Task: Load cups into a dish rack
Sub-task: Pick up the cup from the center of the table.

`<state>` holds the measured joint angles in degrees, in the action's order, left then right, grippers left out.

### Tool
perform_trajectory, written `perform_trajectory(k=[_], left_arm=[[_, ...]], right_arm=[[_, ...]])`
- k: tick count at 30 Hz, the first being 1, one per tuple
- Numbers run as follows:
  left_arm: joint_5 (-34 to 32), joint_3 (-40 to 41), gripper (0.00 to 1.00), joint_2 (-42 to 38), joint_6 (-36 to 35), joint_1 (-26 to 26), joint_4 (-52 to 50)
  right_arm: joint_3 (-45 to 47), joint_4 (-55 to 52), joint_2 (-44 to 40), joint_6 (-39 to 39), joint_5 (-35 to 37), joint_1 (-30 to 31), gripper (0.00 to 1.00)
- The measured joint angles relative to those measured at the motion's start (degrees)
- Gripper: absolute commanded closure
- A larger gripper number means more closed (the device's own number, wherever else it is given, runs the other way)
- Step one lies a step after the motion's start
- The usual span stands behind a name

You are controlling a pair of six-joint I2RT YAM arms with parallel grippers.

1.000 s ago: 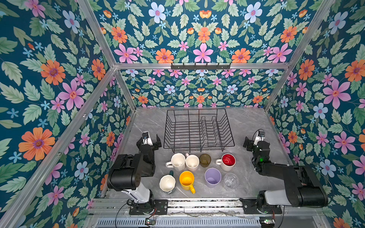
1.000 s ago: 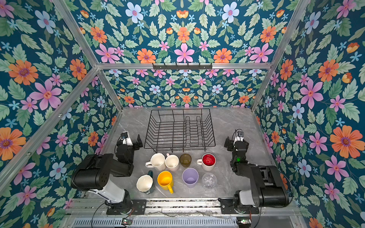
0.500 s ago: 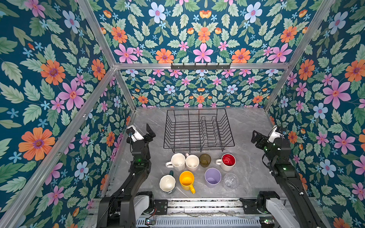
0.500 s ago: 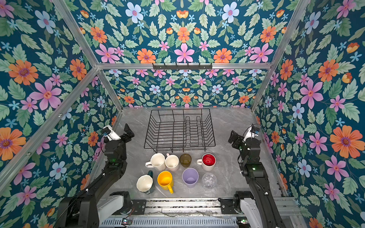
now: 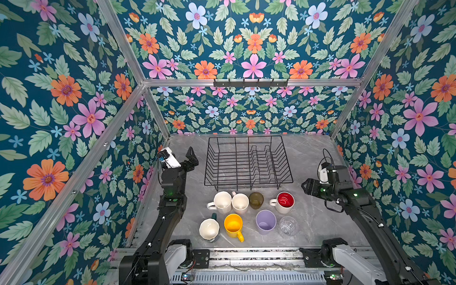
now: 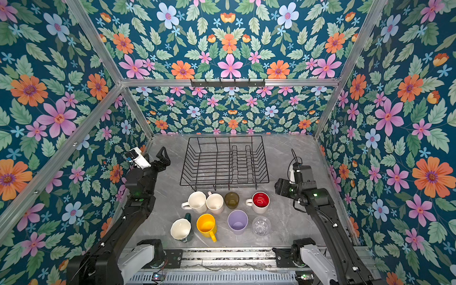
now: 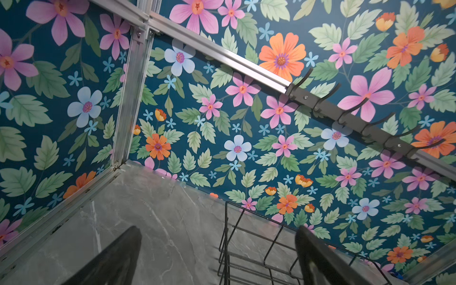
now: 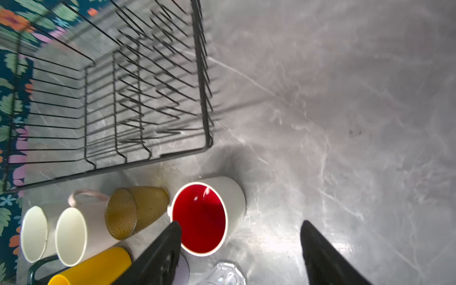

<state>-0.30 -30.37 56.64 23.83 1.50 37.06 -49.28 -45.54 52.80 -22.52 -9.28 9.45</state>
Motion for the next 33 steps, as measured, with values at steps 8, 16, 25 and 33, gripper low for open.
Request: perform_trajectory(k=[8,16,25,33], left_arm=[[1.1,-0.7,0.01,-2.8,-0.1,0.0,-3.4],[1.7,-0.7,0.01,-3.3,0.0,0.0,-4.6],[1.7,-0.3,0.00,-4.0,0.0,0.0,-4.7],[1.9,-0.3,0.00,-3.8,0.0,0.0,-4.7]], right_arm=[[3.0,-1.7,2.3,-2.9,-1.4,7.5,0.29],[4.1,2.4,7.5,-4.9,-1.2,8.4,0.35],[4.0,6.4,14.3,-5.3,2.0,11.4,0.44],[3.3,7.7,20.3,-5.7,6.1,14.9,0.56]])
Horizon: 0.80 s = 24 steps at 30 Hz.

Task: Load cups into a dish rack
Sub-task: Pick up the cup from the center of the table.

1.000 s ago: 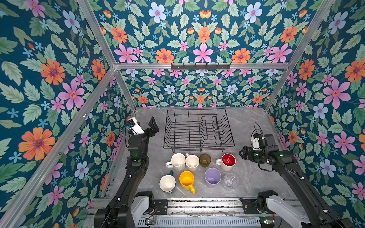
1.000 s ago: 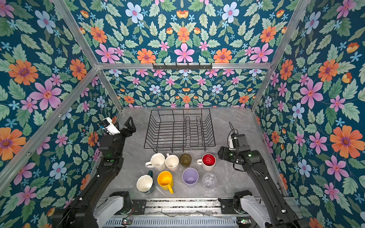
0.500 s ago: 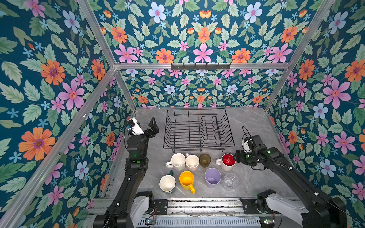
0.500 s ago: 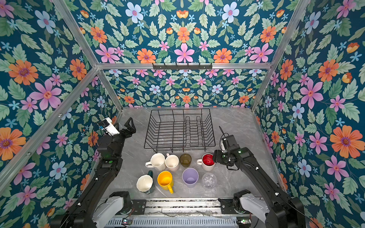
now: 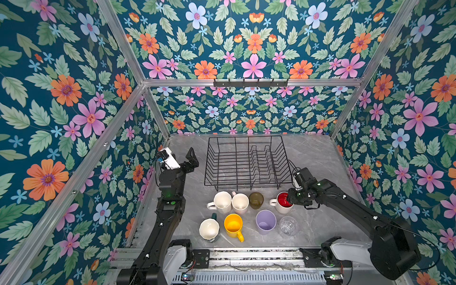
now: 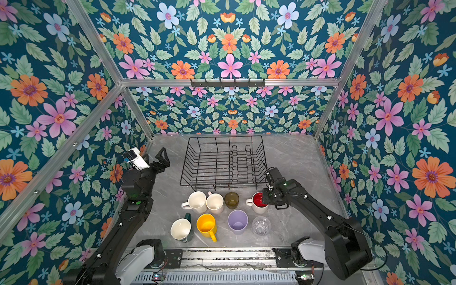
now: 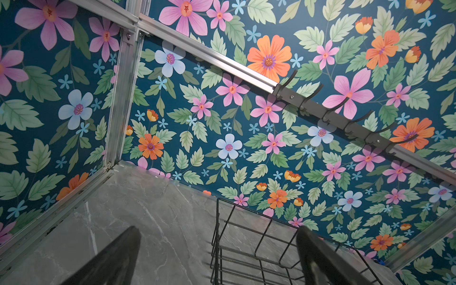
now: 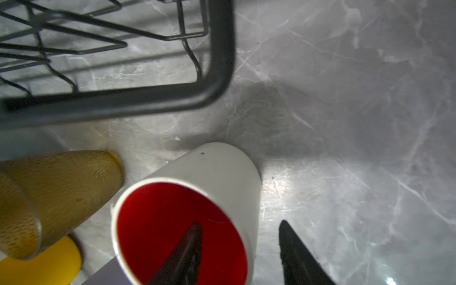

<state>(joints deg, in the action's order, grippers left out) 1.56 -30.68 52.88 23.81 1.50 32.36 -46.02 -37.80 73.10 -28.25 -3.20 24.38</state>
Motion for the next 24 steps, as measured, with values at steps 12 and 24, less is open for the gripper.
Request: perform_trajectory(k=[12,24], left_arm=[[0.0,0.2,0.00,-0.3,0.0,0.0,0.0],[0.0,0.1,0.00,-0.1,0.0,0.0,0.0]], right_arm=[[0.0,1.3,2.2,-0.2,2.3,0.3,0.98],[-1.2,-4.8,-2.6,-1.3,7.2,0.1,1.00]])
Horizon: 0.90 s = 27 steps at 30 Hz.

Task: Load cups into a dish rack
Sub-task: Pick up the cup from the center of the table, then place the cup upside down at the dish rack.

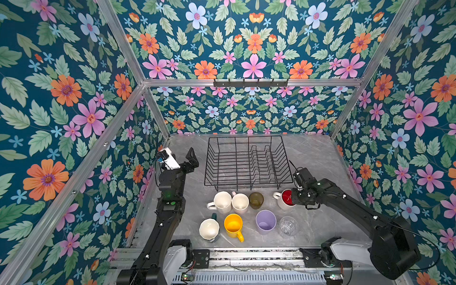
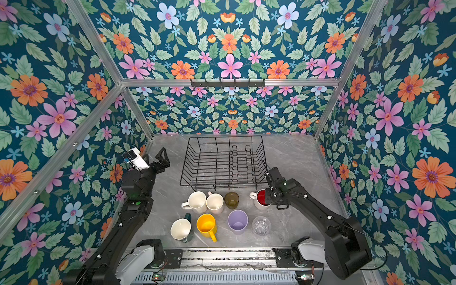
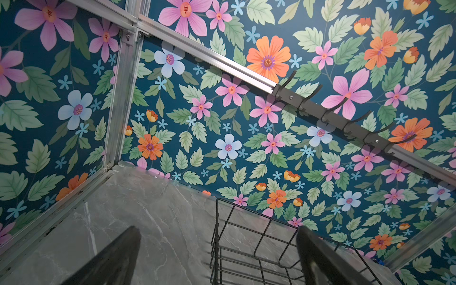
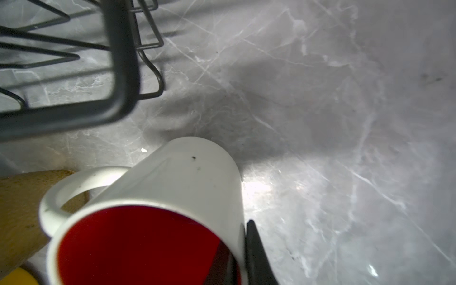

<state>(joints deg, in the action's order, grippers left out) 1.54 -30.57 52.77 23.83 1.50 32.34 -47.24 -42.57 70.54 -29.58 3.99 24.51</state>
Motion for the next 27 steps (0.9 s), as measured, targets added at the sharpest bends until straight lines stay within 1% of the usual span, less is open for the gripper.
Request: perform_trajectory(k=[2,5,10,15,17,21,24,27], left_arm=[[0.0,0.0,0.00,0.1,0.2,0.0,0.0],[0.0,0.0,0.00,0.2,0.5,0.0,0.2],[1.5,0.0,0.00,0.9,1.5,0.0,1.1],[3.3,0.0,0.00,1.7,2.1,0.0,2.9],[3.6,0.1,0.00,1.8,3.0,0.0,3.7],[4.4,1.0,0.00,1.5,3.6,0.0,6.6],[5.4,1.4,0.00,1.9,4.2,0.0,8.4],[8.4,2.4,0.01,2.9,4.3,0.0,12.0]], right_arm=[[-0.5,-1.9,-2.4,-0.2,0.7,-0.8,1.00],[-0.7,-5.0,-7.2,-0.3,0.7,-4.7,1.00],[-0.7,-9.9,-15.6,-0.1,-1.0,-14.5,1.00],[-4.7,-12.9,-19.2,1.7,-5.4,-22.2,1.00],[-7.8,-13.2,-19.6,2.0,-6.8,-23.2,1.00],[-14.6,-10.8,-18.4,2.0,-12.0,-23.5,1.00],[-17.6,-6.3,-16.9,0.6,-16.9,-23.6,1.00],[-18.6,-0.1,-14.3,-2.0,-23.3,-23.5,1.00]])
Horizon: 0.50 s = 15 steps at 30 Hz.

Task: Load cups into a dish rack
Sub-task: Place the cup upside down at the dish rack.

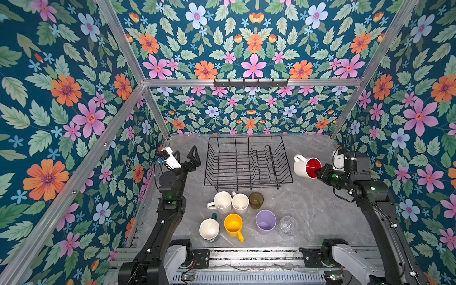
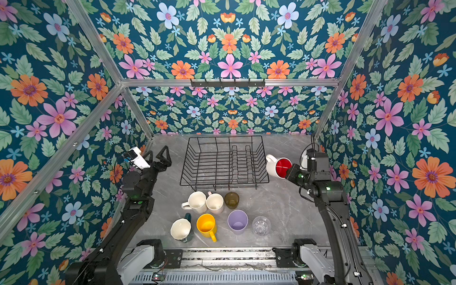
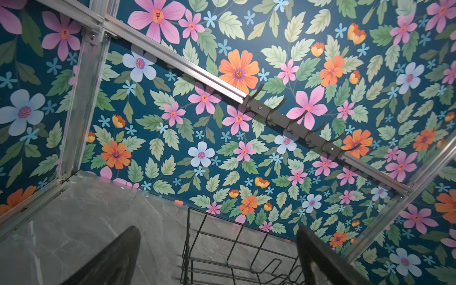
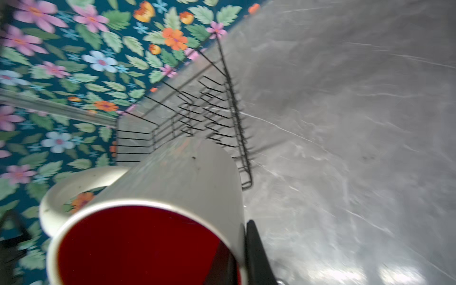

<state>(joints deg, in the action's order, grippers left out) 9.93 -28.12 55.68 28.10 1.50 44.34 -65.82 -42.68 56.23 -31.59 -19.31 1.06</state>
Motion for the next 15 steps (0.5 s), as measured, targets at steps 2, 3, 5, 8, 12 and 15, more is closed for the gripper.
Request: perform_trajectory(k=[2,3,5,8,12,15], left_arm=[[3.1,0.9,0.02,1.2,0.0,0.0,3.1],[5.3,1.2,0.03,2.2,0.0,0.0,5.0],[9.1,1.2,0.04,4.0,0.3,0.0,8.4],[15.6,1.0,0.05,6.9,1.6,0.4,14.5],[23.0,0.9,0.05,9.7,1.8,3.5,22.6],[26.3,0.6,0.04,11.0,0.0,6.6,25.8]], right_arm=[[-0.7,4.0,2.4,-1.6,-3.5,1.3,1.00],[-1.2,6.0,3.9,-2.4,-4.7,2.7,1.00],[-2.8,8.8,6.7,-2.8,-7.0,5.9,1.00],[-5.1,14.0,10.9,-4.2,-12.0,9.3,1.00],[-6.7,20.6,15.4,-7.0,-17.3,10.6,1.00],[-8.8,23.4,18.1,-8.2,-20.9,12.1,1.00]])
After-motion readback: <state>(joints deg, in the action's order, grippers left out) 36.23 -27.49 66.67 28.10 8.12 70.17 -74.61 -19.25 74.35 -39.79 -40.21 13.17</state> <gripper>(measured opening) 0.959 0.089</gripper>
